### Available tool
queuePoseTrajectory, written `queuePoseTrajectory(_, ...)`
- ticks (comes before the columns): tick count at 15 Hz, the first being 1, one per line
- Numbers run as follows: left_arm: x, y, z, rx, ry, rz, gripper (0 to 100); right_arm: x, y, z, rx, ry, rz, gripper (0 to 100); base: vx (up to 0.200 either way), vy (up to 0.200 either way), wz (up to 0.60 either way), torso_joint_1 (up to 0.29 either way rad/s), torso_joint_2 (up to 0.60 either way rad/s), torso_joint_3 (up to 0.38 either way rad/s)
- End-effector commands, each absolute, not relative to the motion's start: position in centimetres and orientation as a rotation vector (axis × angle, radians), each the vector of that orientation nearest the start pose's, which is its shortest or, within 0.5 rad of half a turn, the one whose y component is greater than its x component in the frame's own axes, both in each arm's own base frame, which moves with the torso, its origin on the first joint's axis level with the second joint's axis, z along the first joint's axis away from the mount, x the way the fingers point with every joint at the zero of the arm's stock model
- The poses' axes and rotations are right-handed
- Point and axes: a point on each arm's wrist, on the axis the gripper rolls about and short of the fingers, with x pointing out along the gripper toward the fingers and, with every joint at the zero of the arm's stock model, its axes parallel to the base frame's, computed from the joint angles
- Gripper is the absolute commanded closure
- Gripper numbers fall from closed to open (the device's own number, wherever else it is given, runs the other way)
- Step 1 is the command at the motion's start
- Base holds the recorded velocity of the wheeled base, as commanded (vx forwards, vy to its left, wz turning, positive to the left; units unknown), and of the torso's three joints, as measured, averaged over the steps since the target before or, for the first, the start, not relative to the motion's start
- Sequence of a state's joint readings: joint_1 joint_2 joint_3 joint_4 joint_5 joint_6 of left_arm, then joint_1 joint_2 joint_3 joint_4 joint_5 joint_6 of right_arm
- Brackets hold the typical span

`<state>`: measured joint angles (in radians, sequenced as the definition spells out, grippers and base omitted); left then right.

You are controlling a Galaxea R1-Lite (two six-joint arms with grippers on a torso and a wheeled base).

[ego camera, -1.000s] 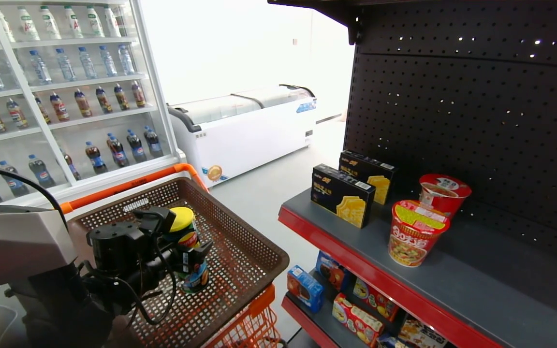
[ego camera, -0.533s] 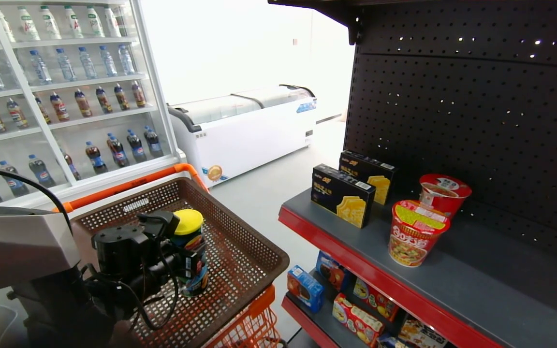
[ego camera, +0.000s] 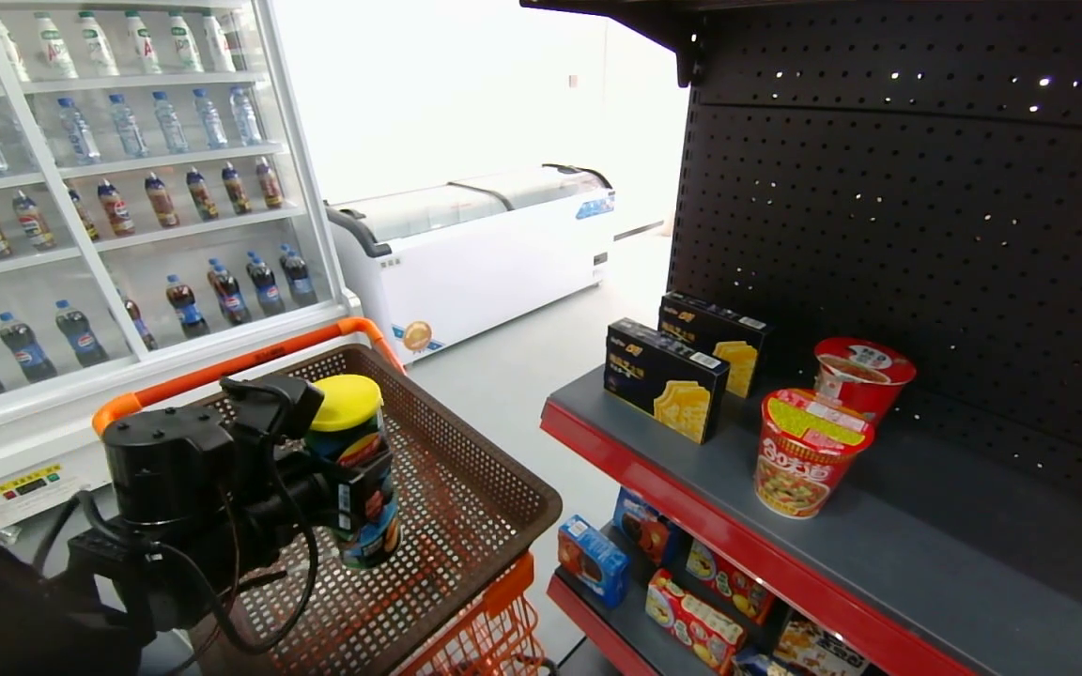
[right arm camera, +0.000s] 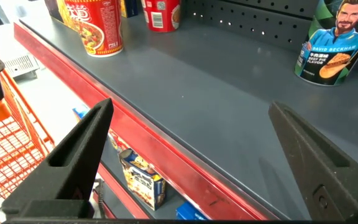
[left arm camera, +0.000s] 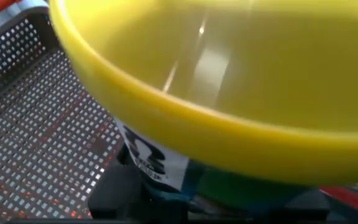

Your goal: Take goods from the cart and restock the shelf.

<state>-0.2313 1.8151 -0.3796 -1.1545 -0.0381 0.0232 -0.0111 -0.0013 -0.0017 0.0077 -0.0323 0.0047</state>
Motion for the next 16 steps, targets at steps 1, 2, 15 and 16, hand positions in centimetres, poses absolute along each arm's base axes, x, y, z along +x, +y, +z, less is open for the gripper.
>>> queuePoseTrajectory(1, 23.3, -7.4, 15.1, 0.036, 0.160, -0.338, 100, -2.3, 0.0, 7.5, 0.005, 0.006, -0.043, 0, 0.000, 0.000, 0.00, 0.000, 0.00, 0.000)
queuePoseTrajectory(2, 22.0, -7.5, 15.8, 0.034, 0.186, -0.366, 100, -2.3, 0.0, 7.5, 0.005, 0.006, -0.043, 0, 0.000, 0.000, 0.00, 0.000, 0.00, 0.000)
queuePoseTrajectory(15, 10.6, -5.1, 21.0, -0.037, 0.003, -0.474, 100, -2.3, 0.0, 7.5, 0.005, 0.006, -0.043, 0, 0.000, 0.000, 0.00, 0.000, 0.00, 0.000)
queuePoseTrajectory(16, 9.7, -4.7, 21.0, -0.037, 0.003, -0.482, 100, -2.3, 0.0, 7.5, 0.005, 0.006, -0.043, 0, 0.000, 0.000, 0.00, 0.000, 0.00, 0.000)
